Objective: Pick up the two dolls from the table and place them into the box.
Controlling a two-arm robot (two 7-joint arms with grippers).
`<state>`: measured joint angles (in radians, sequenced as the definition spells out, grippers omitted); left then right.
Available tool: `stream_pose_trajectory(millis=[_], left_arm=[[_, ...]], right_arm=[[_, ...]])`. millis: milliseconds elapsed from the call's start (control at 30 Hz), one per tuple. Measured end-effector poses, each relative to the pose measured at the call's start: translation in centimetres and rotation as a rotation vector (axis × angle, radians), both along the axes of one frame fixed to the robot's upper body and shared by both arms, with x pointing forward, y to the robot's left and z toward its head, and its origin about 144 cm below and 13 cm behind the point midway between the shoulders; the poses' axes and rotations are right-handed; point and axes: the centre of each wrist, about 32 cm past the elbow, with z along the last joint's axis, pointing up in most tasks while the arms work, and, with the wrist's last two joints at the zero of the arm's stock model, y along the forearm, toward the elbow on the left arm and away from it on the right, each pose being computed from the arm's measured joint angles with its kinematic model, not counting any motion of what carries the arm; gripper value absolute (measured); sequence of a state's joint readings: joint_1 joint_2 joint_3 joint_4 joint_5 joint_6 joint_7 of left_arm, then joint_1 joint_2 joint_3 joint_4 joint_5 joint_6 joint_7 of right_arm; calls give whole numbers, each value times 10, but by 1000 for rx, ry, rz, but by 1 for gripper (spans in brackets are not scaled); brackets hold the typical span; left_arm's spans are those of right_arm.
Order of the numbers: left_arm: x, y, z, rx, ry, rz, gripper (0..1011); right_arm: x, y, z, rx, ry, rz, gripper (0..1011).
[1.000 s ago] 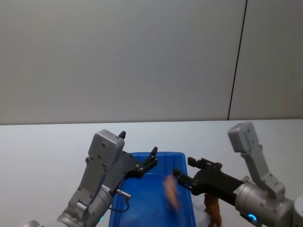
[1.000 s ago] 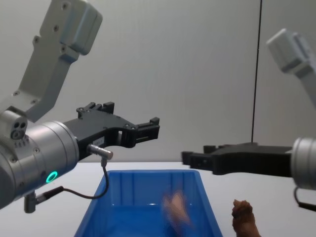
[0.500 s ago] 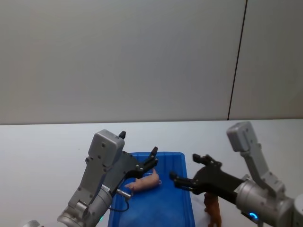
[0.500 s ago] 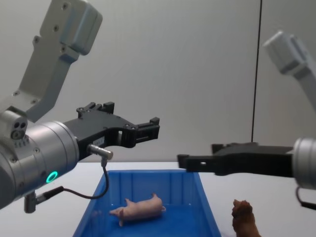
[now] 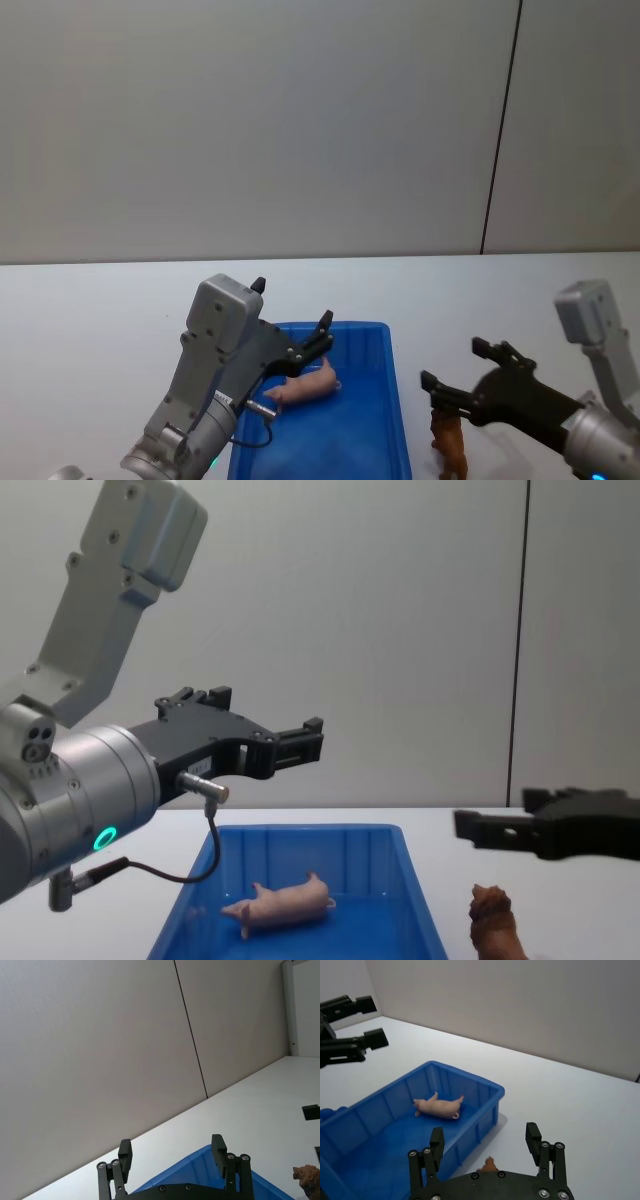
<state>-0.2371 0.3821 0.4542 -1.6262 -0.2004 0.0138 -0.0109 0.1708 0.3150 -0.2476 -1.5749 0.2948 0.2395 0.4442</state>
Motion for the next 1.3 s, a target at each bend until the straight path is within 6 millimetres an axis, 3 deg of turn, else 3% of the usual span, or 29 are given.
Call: stream_pose_trajectory(millis=[400, 900, 1033, 1300], left_arm=[[0, 0, 0, 0, 0, 0, 1001], [0, 0, 0, 0, 0, 0, 1001], [0, 0, 0, 0, 0, 0, 1001], [0, 0, 0, 0, 0, 0, 1001]], right_arm=[[-14, -18, -16, -21, 99, -31, 1001], [-18, -6, -39, -48, 221, -7, 1001], [-18, -1, -45, -52, 243, -7, 949], [-18, 6, -51, -59, 256, -22, 718]])
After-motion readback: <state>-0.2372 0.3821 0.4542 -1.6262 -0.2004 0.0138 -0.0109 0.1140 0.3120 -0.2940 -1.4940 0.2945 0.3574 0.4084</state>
